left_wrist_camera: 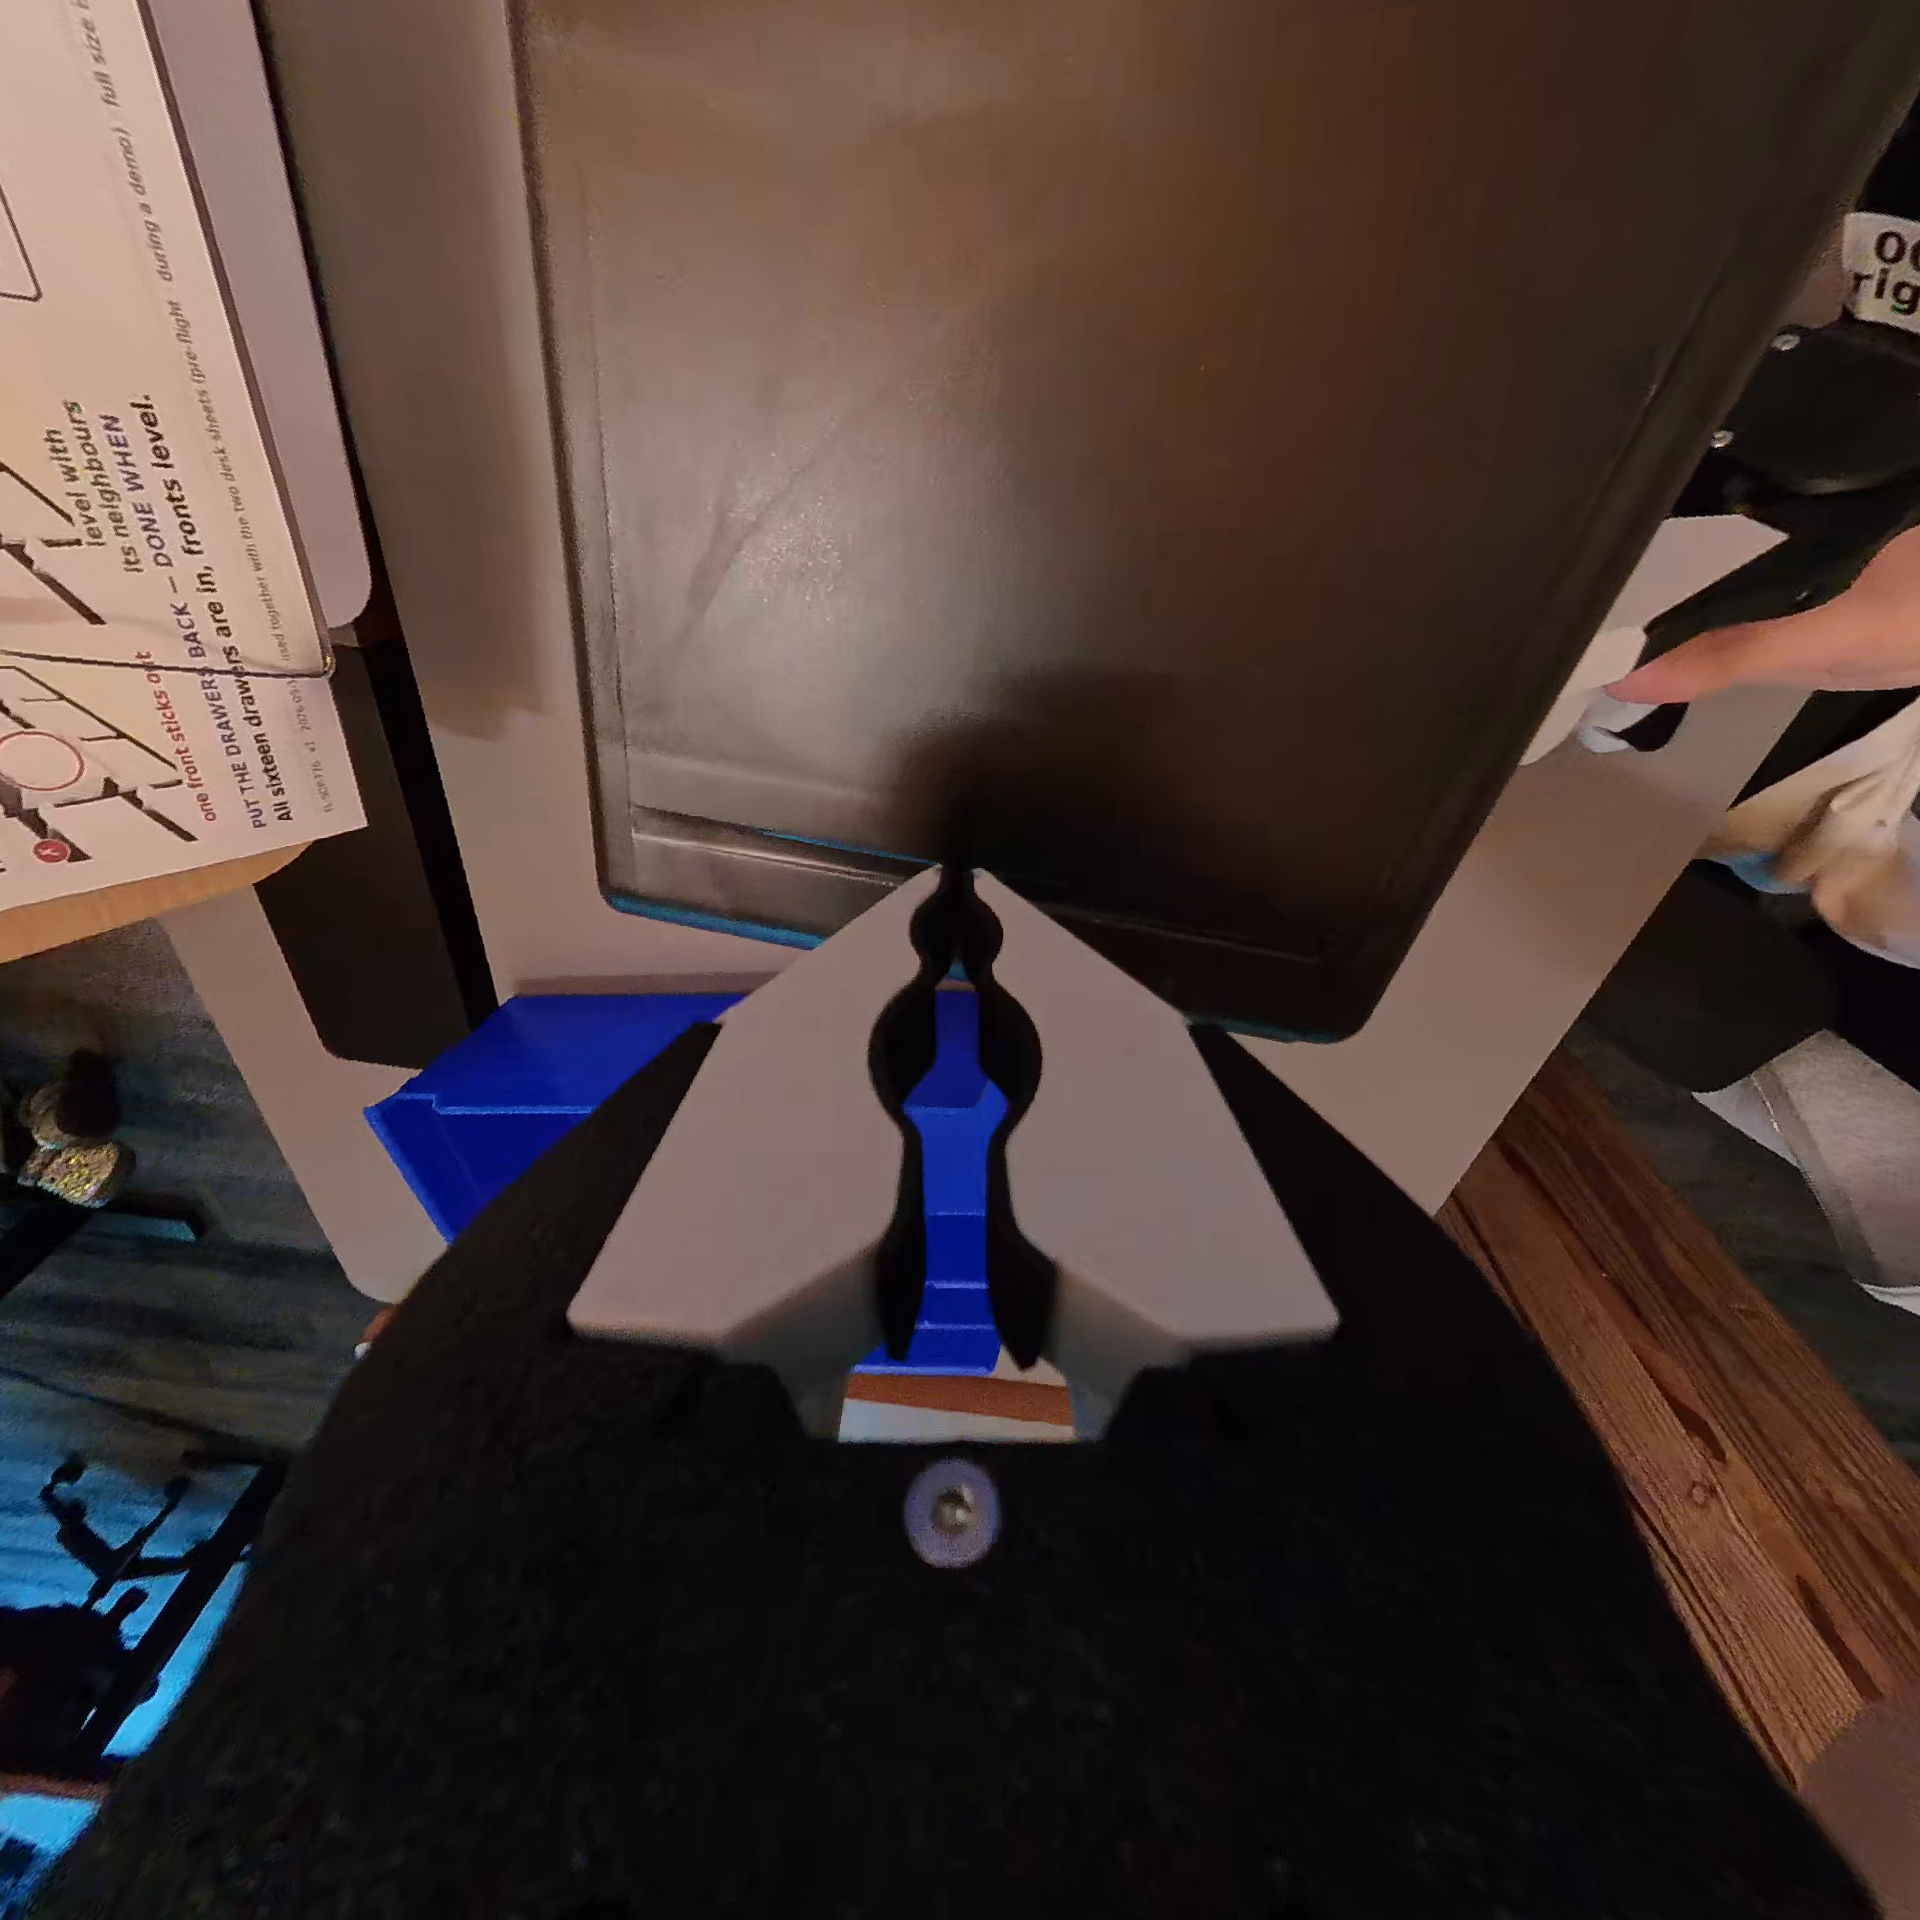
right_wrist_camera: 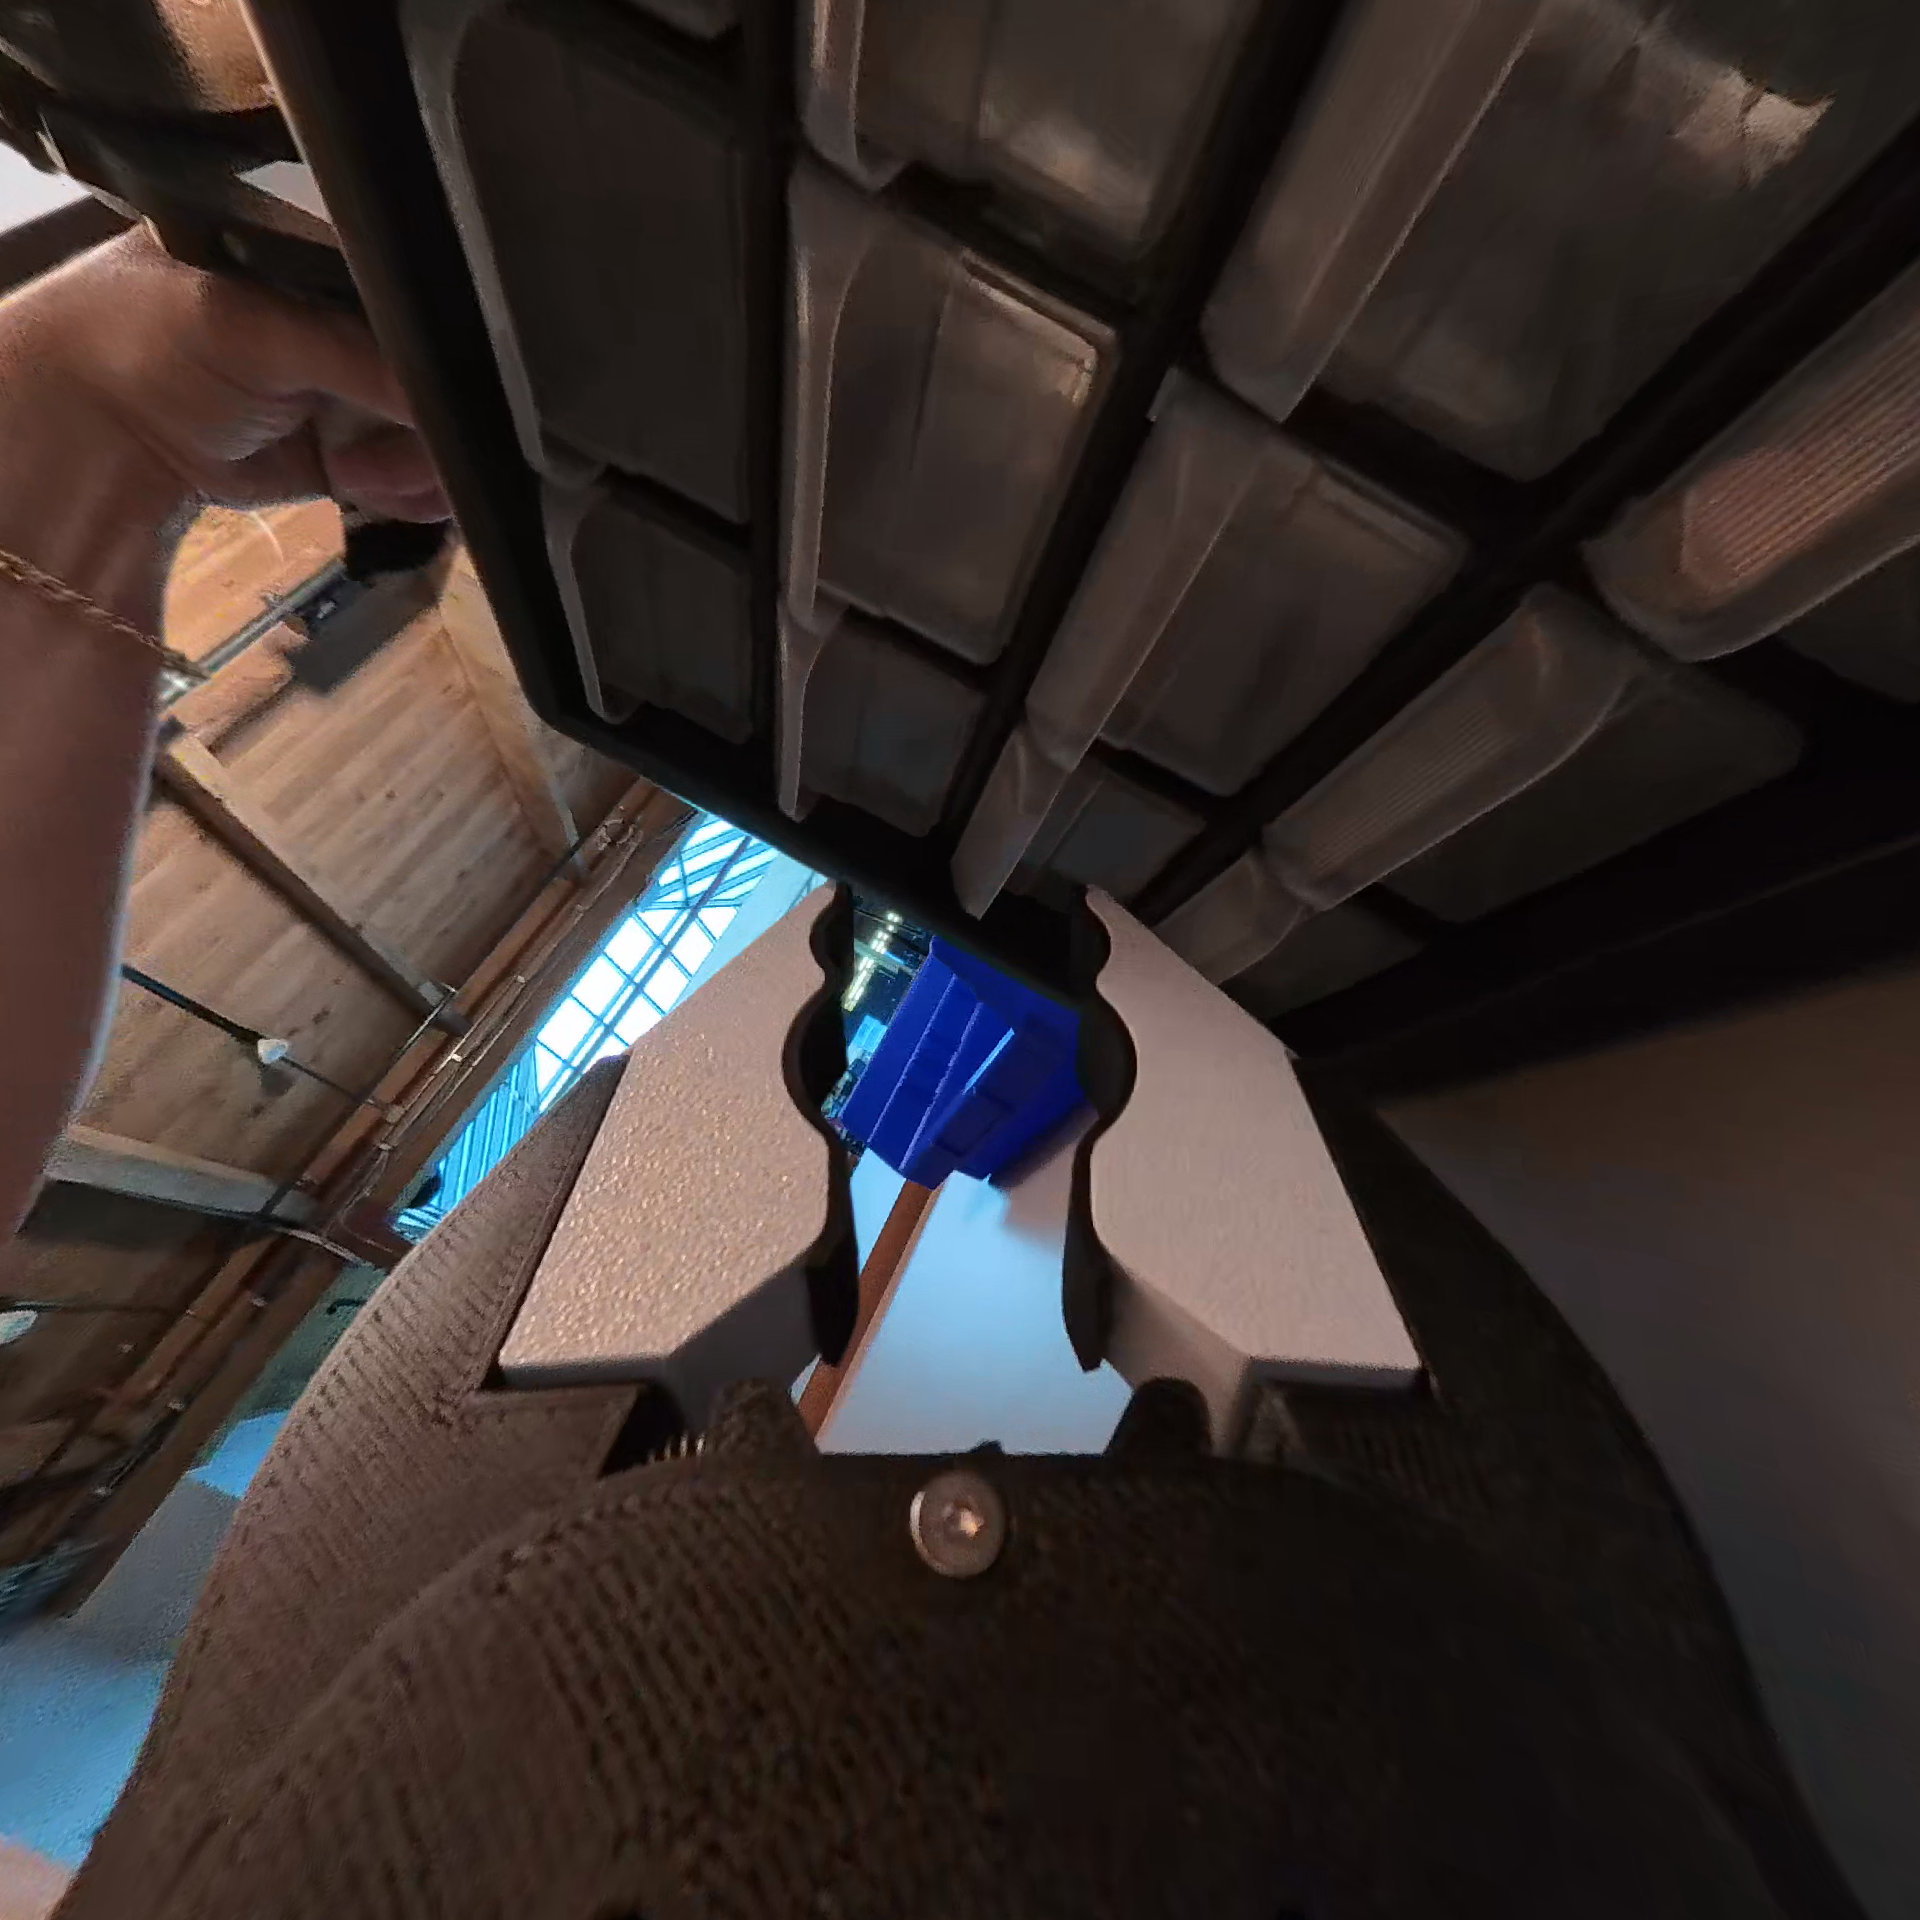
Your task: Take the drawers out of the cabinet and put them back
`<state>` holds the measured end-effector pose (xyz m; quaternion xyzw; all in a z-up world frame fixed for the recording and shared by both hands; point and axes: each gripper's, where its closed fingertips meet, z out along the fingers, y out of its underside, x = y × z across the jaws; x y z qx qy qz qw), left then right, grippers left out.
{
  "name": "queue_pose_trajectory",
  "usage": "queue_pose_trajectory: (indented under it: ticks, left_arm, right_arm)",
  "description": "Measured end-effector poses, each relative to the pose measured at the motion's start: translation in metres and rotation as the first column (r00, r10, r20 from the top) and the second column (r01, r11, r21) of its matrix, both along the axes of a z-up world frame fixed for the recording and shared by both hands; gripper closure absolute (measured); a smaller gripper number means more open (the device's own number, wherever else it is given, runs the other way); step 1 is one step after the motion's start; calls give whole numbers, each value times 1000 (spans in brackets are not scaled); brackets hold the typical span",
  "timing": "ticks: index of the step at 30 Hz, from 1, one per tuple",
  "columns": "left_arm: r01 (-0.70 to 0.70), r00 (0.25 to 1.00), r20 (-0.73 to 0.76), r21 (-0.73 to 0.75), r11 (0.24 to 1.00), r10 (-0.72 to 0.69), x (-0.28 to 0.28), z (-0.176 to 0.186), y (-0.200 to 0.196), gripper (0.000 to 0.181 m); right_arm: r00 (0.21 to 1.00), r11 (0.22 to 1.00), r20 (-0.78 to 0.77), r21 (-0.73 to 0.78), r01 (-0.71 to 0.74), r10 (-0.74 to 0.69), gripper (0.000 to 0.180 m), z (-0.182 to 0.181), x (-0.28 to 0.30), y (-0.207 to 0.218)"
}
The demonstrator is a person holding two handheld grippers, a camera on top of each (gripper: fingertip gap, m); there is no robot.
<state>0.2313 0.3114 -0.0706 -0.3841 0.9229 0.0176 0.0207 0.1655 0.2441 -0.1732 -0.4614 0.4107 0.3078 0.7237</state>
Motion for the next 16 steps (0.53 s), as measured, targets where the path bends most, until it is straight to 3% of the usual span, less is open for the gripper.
queue_pose_trajectory:
  ticks: [4,7,10,13,16]
  left_arm:
    - [6,1000,-25,51,999,-5,0,0,0,181]
    - [18,999,-47,97,995,-13,0,0,1,181]
    - [25,997,-74,144,989,-15,0,0,1,181]
    - [33,995,-103,185,982,-14,0,0,1,181]
    - [42,992,-127,223,974,-13,0,0,2,181]
  right_arm:
    - [997,999,-67,35,25,-22,132,-2,10,2]
    - [997,999,-83,51,-4,9,135,-4,11,6]
    - [996,997,-94,77,-2,10,147,-4,12,7]
    - [995,992,-96,127,-4,16,174,-1,11,4]
    - [995,991,-100,132,-5,18,178,-4,9,4]
